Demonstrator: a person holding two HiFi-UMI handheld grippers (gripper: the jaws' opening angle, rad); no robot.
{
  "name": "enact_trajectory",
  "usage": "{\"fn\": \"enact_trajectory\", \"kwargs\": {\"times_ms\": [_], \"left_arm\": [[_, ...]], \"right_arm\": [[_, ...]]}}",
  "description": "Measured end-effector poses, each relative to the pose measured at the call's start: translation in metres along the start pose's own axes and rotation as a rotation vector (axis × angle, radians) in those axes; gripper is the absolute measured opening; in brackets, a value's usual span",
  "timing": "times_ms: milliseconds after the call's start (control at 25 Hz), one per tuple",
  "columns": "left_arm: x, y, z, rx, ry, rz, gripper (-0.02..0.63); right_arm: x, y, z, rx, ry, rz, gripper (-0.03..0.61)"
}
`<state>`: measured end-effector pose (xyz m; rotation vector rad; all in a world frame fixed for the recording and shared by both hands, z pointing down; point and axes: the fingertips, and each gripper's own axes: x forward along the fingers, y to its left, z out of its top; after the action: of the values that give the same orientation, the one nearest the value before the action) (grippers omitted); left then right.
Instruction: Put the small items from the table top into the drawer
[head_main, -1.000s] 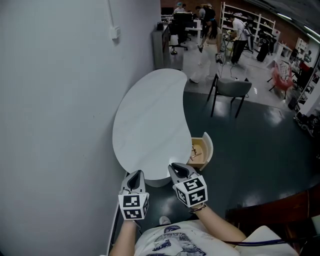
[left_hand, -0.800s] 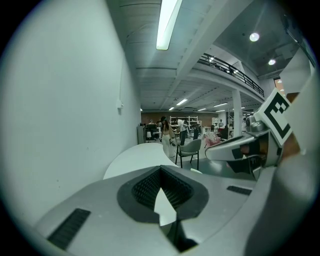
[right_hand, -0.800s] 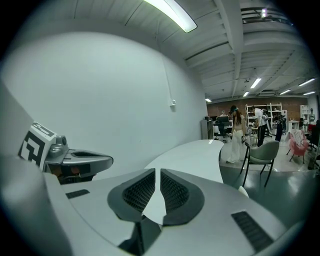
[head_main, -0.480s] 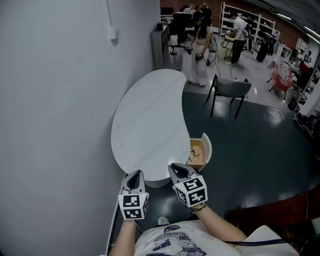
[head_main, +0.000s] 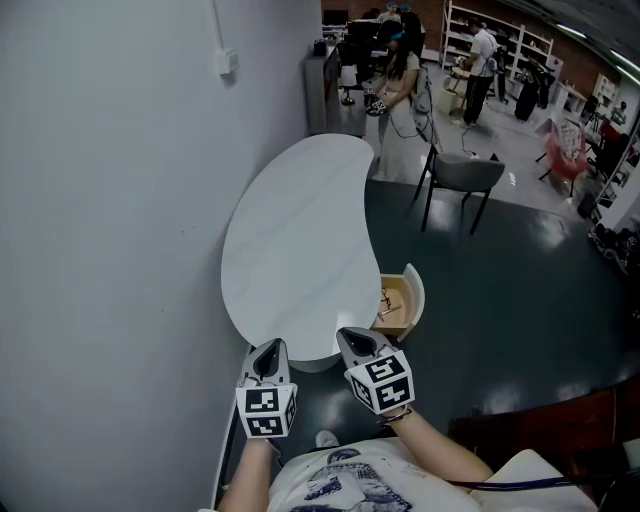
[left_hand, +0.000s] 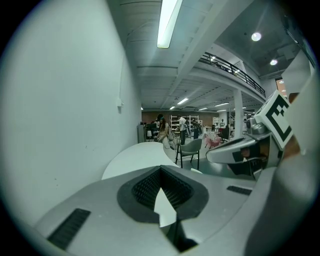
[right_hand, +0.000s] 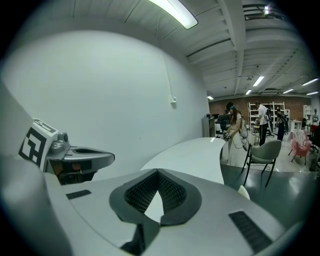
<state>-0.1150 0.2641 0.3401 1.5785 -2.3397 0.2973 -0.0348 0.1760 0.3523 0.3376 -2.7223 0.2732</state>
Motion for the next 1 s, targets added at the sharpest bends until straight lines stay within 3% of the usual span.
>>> {"fn": "enact_trajectory", "kwargs": {"times_ms": [1000], "left_arm": [[0.005,0.012,-0.003,-0.023,0.006,0.011,0.020]], "right_arm": [[0.014,0.008,0.000,-0.020,0.016,0.023,0.021]]}}
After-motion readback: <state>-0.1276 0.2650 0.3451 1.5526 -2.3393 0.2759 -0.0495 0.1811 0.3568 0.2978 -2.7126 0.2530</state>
